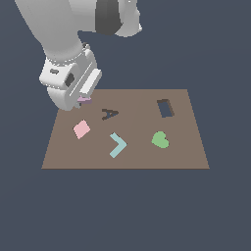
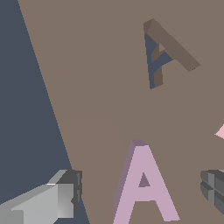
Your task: Insert a designated object into the corresponding slot on a board.
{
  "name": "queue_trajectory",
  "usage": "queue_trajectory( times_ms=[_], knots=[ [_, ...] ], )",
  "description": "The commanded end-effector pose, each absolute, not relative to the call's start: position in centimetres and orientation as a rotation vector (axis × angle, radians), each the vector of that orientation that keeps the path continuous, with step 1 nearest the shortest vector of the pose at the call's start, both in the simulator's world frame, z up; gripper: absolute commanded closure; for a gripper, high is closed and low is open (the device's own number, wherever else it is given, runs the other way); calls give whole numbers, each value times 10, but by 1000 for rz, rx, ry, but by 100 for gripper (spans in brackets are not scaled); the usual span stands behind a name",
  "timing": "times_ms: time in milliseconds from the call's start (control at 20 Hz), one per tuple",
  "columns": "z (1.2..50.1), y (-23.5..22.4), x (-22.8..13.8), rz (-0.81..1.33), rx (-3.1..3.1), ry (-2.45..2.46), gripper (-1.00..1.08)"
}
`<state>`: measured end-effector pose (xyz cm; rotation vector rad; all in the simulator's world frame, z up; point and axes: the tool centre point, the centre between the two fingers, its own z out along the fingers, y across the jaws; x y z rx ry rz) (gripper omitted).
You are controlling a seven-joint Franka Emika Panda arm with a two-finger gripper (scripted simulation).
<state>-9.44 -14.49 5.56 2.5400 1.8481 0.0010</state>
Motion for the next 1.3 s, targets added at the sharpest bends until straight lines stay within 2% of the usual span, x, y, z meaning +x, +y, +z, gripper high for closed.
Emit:
queue_trajectory(
  times_ms=[0,850,1250],
  knots=[
    [53,-149,-94,1,2511,1888,-92],
    [49,-153,-93,0,2484,1924,-92],
    [31,-153,-93,0,2485,1922,-92]
  ],
)
